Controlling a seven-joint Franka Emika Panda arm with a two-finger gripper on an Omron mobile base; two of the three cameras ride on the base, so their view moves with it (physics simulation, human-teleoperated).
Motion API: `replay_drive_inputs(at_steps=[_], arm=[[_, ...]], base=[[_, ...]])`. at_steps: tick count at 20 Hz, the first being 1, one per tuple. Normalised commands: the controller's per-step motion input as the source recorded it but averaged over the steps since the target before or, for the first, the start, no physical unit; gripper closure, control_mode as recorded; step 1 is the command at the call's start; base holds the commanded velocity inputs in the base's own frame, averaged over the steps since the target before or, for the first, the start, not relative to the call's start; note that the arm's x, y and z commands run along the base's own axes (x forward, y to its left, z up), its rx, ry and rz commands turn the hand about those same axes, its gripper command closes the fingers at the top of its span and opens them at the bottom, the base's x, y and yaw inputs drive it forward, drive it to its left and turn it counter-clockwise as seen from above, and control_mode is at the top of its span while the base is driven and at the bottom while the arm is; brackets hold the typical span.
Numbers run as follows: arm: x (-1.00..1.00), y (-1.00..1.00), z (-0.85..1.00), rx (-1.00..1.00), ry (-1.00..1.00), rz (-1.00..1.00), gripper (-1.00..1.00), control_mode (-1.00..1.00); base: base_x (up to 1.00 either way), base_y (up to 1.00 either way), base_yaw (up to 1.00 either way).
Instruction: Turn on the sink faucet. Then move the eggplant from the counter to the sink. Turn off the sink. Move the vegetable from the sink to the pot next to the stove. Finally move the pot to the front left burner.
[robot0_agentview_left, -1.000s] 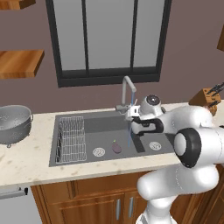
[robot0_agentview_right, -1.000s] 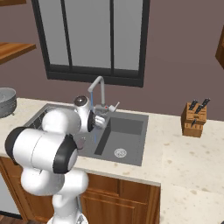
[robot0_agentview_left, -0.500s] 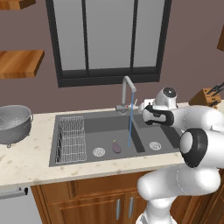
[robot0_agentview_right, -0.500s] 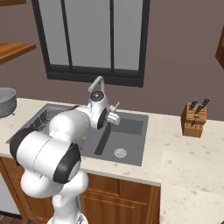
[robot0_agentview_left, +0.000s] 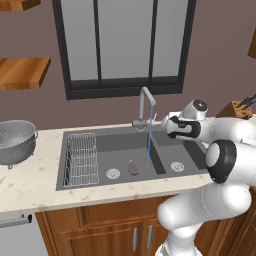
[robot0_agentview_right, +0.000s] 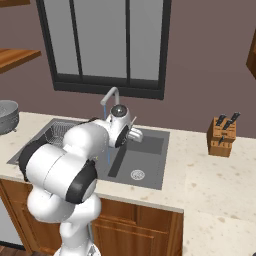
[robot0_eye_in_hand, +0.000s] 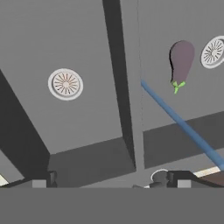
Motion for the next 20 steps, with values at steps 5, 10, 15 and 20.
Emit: replay_drive_inputs(at_steps=[5,10,15,20], arm=[[0.33,-0.01,0.00,0.00,-0.16,0.11,-1.00,-1.00],[0.23,-0.10,0.00,0.00,-0.20,0.13,-1.00,-1.00],[0.06,-0.23,0.00,0.00,-0.19,0.14,-1.00,-1.00],[0.00,-0.24,0.00,-0.01,-0.14,0.10,-1.00,-1.00]], base=[[0.00,0.00,0.00],[0.00,0.00,0.00],[0.00,0.00,0.00],[0.00,0.00,0.00]])
